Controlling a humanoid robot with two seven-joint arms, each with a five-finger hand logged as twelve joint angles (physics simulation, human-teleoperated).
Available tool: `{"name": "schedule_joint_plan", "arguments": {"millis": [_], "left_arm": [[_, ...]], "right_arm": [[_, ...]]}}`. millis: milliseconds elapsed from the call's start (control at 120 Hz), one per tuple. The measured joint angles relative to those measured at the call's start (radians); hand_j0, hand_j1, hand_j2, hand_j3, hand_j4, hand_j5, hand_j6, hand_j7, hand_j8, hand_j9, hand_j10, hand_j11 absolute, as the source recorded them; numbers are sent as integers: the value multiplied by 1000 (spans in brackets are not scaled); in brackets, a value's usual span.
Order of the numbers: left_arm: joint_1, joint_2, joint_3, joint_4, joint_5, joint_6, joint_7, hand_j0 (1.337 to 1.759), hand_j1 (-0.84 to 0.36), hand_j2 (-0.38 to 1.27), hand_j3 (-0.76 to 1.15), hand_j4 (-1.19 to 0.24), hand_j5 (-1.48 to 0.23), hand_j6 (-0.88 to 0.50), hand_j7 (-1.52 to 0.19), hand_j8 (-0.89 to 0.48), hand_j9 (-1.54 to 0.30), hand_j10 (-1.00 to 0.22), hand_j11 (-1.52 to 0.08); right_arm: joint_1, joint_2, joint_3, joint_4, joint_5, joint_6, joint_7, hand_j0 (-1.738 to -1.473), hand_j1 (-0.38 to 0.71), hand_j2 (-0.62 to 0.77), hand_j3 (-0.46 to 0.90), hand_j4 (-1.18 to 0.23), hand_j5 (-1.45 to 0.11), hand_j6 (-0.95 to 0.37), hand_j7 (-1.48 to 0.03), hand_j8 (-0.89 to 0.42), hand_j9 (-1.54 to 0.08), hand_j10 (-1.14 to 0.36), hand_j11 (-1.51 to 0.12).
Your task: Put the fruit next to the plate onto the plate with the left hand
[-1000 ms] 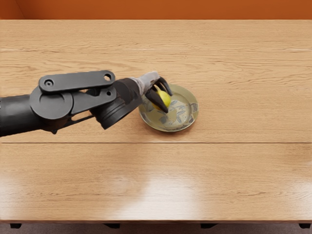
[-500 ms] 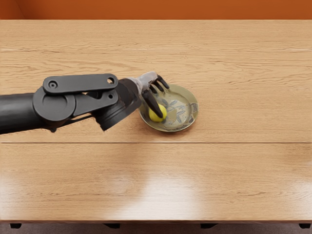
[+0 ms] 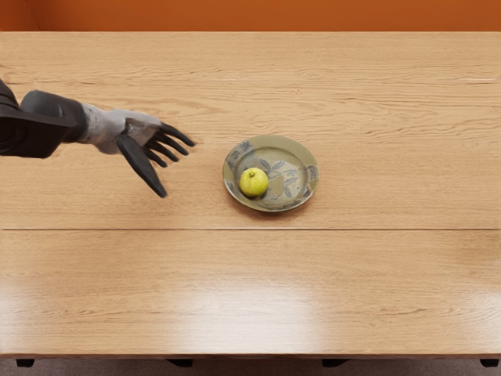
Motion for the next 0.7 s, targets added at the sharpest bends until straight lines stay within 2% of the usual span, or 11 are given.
{"name": "schedule_joint_plan", "arguments": {"millis": [125,308,458,700], "left_arm": [[45,149,-115,2,-58,-131,0,1658,101,44,0,-213,-277,-211,-275,-208,-275,-212,-275],[70,321,-152,5,-99,-179,0,1658,178,30,0,-147,-189,-146,-189,-145,-189,-146,-189],[98,389,-156,10,-115,-186,0,1658,262,15,0,-77,-97,-77,-97,-76,-96,-76,-96],[99,387,-157,13,-125,-189,0,1658,320,5,0,-29,-33,-30,-33,-29,-33,-29,-33]], "right_arm": [[0,0,-1,0,0,0,0,-1658,-327,-4,0,-18,-24,-18,-24,-18,-24,-18,-24],[0,0,-1,1,0,0,0,-1658,-327,-4,0,-18,-24,-18,-24,-18,-24,-18,-24],[0,0,-1,1,0,0,0,-1658,-327,-4,0,-18,-24,-18,-24,-18,-24,-18,-24],[0,0,0,2,0,0,0,-1658,-327,-4,0,-18,-24,-18,-24,-18,-24,-18,-24]]}}
